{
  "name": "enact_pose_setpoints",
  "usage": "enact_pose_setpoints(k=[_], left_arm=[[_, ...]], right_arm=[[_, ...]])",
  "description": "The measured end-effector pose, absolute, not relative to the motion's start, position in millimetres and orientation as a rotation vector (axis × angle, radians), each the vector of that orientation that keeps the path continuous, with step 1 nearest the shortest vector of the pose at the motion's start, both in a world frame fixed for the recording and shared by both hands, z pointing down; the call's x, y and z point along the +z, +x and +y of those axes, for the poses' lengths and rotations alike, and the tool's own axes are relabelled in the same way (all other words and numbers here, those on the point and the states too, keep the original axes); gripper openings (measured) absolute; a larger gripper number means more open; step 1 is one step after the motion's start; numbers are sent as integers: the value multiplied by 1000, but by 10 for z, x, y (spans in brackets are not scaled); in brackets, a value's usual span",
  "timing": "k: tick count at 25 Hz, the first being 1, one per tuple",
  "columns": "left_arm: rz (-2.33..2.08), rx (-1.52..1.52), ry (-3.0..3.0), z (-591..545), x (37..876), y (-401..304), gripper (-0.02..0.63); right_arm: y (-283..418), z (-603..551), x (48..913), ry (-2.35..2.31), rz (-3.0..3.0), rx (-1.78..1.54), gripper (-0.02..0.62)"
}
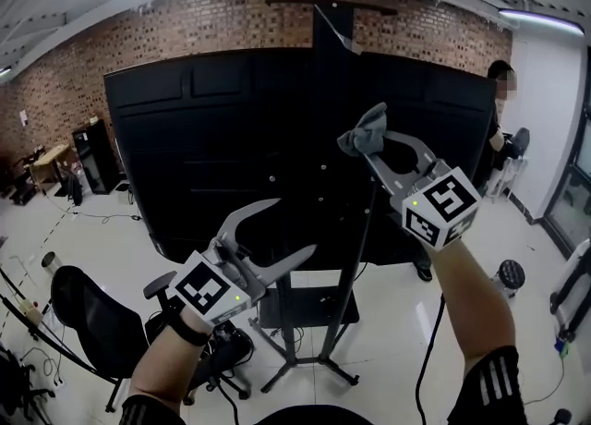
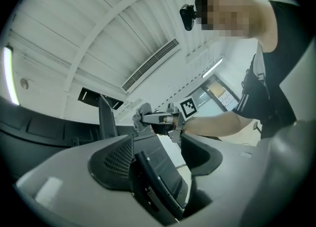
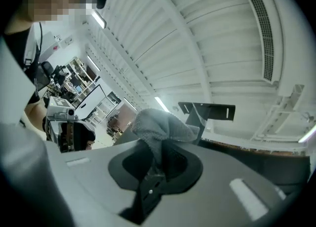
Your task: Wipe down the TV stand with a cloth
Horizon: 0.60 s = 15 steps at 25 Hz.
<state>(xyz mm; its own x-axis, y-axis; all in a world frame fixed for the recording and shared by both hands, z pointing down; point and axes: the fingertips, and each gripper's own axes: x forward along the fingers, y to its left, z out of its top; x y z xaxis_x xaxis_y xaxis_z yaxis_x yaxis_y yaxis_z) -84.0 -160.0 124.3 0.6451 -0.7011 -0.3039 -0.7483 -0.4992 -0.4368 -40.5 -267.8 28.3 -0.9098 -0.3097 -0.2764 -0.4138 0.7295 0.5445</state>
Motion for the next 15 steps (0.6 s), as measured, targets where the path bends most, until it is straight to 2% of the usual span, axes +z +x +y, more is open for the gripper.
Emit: enact_pose_setpoints(k=[10,15], left_arm=[[1145,113,-2201,-2031,336,-1002,323],[1161,118,-2175,-2174,53,-1024,322]], right_arm=[[-947,-3475,-1067,-784,2749,1114,29],[-1193,-3722,-1467,-897,2749,1267,29]])
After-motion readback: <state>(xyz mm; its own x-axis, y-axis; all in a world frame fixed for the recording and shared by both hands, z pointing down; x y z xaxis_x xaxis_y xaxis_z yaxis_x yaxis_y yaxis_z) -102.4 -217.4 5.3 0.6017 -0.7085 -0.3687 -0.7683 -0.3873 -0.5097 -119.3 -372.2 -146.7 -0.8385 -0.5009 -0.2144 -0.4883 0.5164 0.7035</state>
